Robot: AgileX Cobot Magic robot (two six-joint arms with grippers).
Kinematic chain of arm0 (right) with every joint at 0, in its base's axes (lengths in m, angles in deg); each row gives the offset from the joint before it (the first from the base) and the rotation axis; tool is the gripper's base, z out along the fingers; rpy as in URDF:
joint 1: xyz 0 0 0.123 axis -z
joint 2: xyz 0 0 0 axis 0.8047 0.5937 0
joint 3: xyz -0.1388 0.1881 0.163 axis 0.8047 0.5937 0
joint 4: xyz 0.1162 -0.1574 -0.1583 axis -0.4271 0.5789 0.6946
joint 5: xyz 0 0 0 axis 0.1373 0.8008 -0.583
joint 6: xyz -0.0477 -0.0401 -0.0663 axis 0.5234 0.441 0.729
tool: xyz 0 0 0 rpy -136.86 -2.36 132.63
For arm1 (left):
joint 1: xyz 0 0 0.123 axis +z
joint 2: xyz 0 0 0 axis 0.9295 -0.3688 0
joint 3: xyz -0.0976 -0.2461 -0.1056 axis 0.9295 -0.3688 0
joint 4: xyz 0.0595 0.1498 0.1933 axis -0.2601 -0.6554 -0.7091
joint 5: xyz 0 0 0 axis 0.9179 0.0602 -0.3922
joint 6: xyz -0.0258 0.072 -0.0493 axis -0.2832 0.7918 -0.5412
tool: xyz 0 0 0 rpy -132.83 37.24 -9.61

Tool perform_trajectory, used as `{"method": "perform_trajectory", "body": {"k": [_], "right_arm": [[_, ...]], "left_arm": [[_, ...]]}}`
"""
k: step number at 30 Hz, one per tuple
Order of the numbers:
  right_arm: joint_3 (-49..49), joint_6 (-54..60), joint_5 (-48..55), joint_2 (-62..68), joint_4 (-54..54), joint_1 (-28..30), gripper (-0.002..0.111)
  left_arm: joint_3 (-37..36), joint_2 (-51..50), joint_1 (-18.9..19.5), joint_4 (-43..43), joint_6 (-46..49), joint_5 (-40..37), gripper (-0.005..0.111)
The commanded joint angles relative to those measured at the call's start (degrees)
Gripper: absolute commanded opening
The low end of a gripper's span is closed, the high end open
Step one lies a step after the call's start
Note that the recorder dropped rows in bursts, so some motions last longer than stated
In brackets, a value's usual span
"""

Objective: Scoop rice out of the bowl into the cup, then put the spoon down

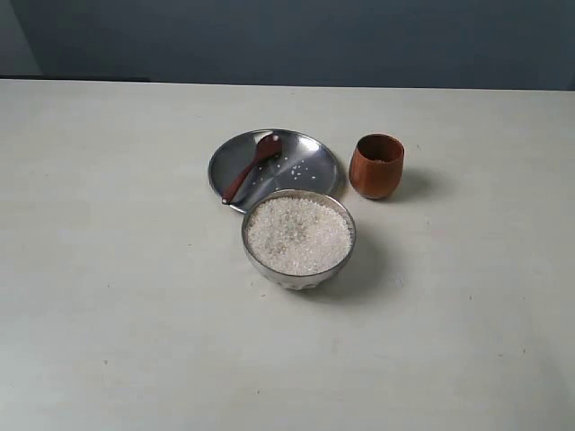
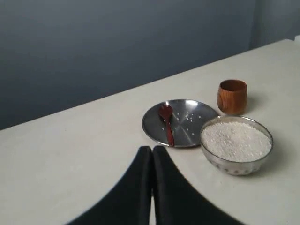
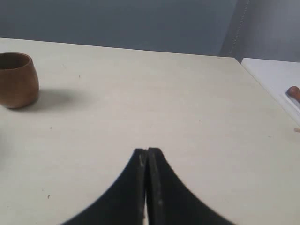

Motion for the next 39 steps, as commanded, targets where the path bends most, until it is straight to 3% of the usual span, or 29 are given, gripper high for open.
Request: {"method": "perform_trajectory", "body": {"k": [1,11,17,20,26,39], "right_arm": [[0.1,0.4,-0.7,-0.2,0.1,0.2,0.0],[0.1,0.4,-0.6,-0.2,0.1,0.2,0.0],[0.1,0.4,-0.6,-0.2,0.1,0.2,0.0],[0.1,0.4,-0.6,-0.2,0.1,0.2,0.0],[0.1,0.4,-0.6,-0.2,0.1,0.2,0.0],[0.1,0.4,-0.8,-0.2,0.1,0.2,0.0]], "left_arm": [[-2.8,1.2,0.0,0.1,0.1,-0.8,0.001],[-2.8,1.2,0.0,-2.0,0.6,0.3,0.001],[-2.8,1.2,0.0,-13.1,-4.6,10.1,0.001],[-2.9,1.2,0.0,-20.1,-11.0,10.4,0.001],[-9.1,1.2,0.0,-30.5,-20.8,12.1,0.001],[-22.6,4.3,0.0,-30.7,-27.2,25.9,0.001]]}}
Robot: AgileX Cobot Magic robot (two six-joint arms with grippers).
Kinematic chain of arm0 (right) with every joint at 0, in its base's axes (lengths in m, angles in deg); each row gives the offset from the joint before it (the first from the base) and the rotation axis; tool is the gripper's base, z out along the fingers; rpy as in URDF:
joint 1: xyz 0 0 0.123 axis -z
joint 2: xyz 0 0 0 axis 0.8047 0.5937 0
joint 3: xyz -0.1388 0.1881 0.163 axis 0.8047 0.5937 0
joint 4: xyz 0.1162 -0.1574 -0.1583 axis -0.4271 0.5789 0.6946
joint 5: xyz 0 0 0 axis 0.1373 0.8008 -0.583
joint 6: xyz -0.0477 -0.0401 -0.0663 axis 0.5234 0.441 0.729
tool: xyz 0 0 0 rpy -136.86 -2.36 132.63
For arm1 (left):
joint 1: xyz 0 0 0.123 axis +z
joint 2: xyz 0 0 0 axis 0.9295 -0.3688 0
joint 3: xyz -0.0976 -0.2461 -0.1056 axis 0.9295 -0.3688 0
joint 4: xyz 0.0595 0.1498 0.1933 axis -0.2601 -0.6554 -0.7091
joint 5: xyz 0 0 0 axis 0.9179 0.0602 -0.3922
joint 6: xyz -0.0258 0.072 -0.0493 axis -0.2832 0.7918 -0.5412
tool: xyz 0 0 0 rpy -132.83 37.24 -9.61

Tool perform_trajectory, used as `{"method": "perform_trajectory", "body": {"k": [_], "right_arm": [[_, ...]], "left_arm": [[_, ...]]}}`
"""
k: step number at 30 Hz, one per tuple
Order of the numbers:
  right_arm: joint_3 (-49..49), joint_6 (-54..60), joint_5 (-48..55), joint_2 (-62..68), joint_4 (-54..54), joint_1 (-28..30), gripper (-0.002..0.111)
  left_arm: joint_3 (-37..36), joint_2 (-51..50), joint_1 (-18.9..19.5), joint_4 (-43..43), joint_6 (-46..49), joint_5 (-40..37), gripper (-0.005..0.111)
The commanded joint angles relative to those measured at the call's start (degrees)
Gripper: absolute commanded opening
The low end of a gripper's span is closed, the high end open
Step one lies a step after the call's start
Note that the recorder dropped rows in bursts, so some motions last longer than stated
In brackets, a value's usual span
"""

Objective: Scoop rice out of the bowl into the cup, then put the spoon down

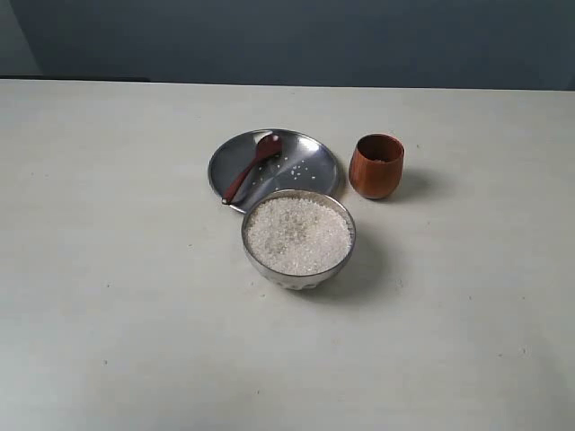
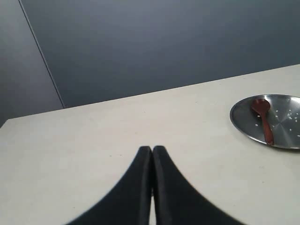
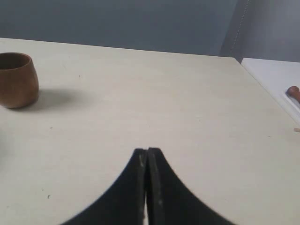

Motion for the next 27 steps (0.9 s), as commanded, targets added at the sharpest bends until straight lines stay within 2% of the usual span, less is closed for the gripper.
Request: {"method": "perform_trajectory", "body": {"k": [1,15,21,27], "right_arm": [[0.1,0.4,-0.8,-0.2,0.1,0.2,0.0],[0.1,0.4,-0.6,-0.2,0.1,0.2,0.0],[0.1,0.4,-0.6,-0.2,0.1,0.2,0.0],[0.1,0.4,-0.6,-0.2,0.1,0.2,0.0]], "left_arm": [[-4.8,3.3,0.0,-0.1,-1.7,4.2,0.001],[-10.0,4.4,0.0,0.1,-3.0,4.9,0.001],[-10.0,4.4,0.0,-0.3,-3.0,0.0,0.001],[-10.0,4.4,0.0,-0.5,-3.0,-0.5,0.001]]}}
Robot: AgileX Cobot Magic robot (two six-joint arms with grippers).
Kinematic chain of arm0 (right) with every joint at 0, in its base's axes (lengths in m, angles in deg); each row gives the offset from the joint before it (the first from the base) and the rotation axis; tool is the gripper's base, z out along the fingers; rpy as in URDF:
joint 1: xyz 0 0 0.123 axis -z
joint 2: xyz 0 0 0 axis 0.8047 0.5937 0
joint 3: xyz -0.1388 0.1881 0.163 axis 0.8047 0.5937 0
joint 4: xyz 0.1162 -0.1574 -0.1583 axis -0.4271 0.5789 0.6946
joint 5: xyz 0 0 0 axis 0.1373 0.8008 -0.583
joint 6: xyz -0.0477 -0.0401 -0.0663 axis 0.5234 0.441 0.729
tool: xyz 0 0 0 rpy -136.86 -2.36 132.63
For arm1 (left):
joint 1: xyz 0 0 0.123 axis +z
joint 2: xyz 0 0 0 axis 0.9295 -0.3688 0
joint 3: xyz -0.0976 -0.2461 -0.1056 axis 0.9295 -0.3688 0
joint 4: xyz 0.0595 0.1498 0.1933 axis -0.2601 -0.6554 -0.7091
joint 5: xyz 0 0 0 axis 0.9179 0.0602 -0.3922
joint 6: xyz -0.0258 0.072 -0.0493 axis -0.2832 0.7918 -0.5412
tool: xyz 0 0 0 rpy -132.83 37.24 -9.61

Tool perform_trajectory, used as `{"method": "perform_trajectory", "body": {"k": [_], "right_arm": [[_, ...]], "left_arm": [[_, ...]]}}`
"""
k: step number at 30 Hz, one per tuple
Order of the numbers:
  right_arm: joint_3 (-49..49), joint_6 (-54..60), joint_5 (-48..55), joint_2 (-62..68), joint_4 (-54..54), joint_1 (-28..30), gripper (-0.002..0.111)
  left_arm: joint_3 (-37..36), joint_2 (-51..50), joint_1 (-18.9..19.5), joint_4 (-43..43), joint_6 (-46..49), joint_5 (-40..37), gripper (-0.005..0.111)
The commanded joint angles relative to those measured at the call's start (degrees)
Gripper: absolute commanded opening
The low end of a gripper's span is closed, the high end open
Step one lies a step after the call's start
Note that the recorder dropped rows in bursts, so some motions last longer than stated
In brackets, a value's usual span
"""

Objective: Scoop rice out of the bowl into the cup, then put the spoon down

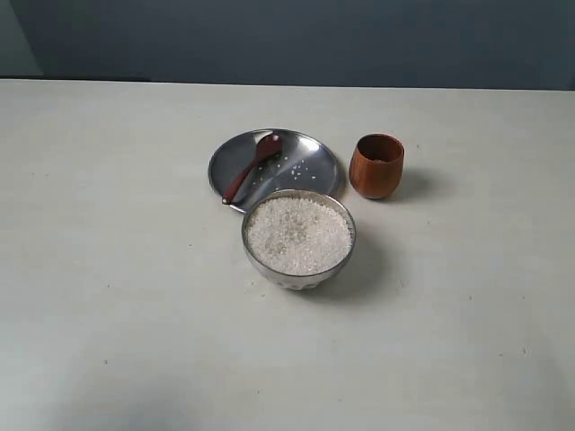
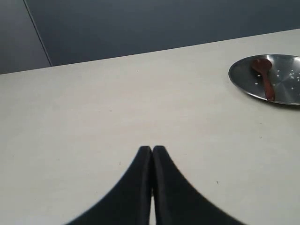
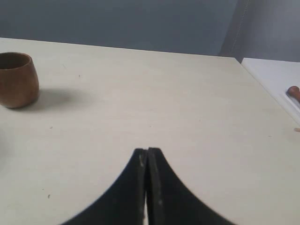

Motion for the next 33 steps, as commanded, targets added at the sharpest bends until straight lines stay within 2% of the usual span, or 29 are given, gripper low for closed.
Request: {"method": "perform_trajectory", "body": {"k": [1,13,28,33], "right_arm": [[0.1,0.4,-0.6,-0.2,0.1,0.2,0.0],[0.1,0.4,-0.8,-0.2,0.1,0.2,0.0],[0.1,0.4,-0.6,-0.2,0.3,0.2,0.0],[0.1,0.4,-0.6,-0.2,0.3,0.2,0.0]], "left_arm": [[-0.2,0.3,0.0,-0.2,-0.4,-0.5,0.001],[-1.2,0.3,0.0,3.9,-0.6,1.2,0.001],[-1.2,0.3,-0.1,4.1,-1.4,1.2,0.001],[-1.2,0.3,-0.1,3.9,1.5,1.2,0.001]]}}
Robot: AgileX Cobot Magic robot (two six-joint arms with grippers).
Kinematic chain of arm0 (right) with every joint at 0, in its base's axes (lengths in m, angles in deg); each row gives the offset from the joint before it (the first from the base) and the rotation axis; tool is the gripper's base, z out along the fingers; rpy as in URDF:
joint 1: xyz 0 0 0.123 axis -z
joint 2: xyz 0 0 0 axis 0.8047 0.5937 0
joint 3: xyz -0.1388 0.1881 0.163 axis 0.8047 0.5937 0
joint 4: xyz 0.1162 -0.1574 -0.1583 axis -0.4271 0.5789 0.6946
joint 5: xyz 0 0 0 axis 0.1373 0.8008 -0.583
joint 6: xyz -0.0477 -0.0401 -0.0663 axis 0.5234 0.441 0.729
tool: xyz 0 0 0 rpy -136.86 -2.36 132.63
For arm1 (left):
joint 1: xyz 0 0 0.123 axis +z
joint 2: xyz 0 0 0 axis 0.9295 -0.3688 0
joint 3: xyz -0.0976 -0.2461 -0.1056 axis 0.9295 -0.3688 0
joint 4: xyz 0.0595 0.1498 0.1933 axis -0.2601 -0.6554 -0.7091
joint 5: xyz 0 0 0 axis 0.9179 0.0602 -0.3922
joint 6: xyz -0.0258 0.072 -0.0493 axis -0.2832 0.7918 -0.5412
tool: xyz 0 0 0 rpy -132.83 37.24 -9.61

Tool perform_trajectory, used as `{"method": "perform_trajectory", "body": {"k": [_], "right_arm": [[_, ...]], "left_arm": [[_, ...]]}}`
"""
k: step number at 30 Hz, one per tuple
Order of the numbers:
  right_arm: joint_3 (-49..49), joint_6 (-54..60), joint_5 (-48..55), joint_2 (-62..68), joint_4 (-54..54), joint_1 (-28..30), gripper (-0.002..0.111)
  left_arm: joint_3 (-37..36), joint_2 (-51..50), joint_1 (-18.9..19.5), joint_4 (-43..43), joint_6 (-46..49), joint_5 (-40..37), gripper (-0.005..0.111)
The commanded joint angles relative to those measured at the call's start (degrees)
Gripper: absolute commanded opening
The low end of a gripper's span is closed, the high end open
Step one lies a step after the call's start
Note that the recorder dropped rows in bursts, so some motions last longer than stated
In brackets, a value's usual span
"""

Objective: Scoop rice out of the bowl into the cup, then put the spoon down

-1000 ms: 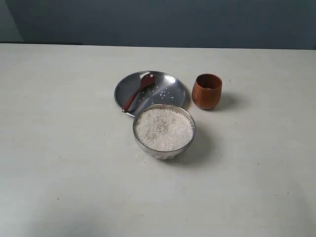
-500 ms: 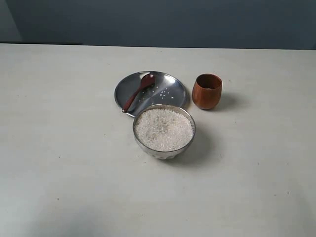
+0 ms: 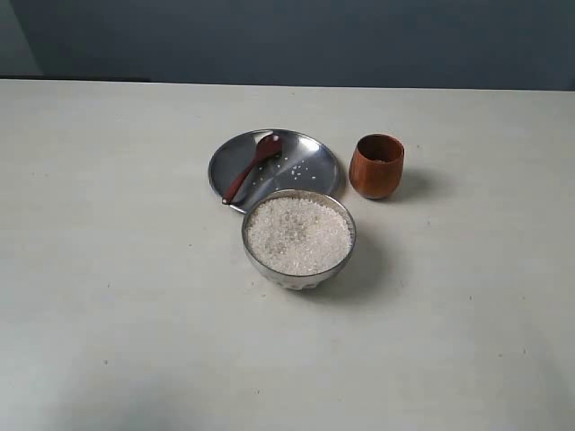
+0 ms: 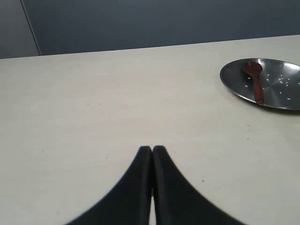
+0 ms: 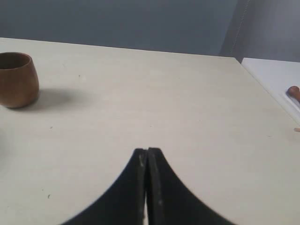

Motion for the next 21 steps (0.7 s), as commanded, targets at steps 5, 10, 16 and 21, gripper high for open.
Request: {"method": "perform_trajectory", "body": {"k": [5,10,16,21], "right_arm": [[0.1,0.4,-0.6,-0.2,0.3,0.2,0.0],[0.1,0.4,-0.6,-0.2,0.3,0.2,0.0],[0.1,0.4,-0.8,-0.2,0.1,0.2,0.0],[0.1,0.4,-0.8,-0.2,0.1,0.2,0.0]], "left_arm": [[-0.3,0.3,-0.1,0.2,3.1,0.8,0.001],[-0.3,0.3,-0.1,0.2,3.1,0.8,0.001],[-0.3,0.3,-0.1,0.2,3.1,0.8,0.001],[-0.3,0.3,-0.1,0.2,3.1,0.8,0.001]]}}
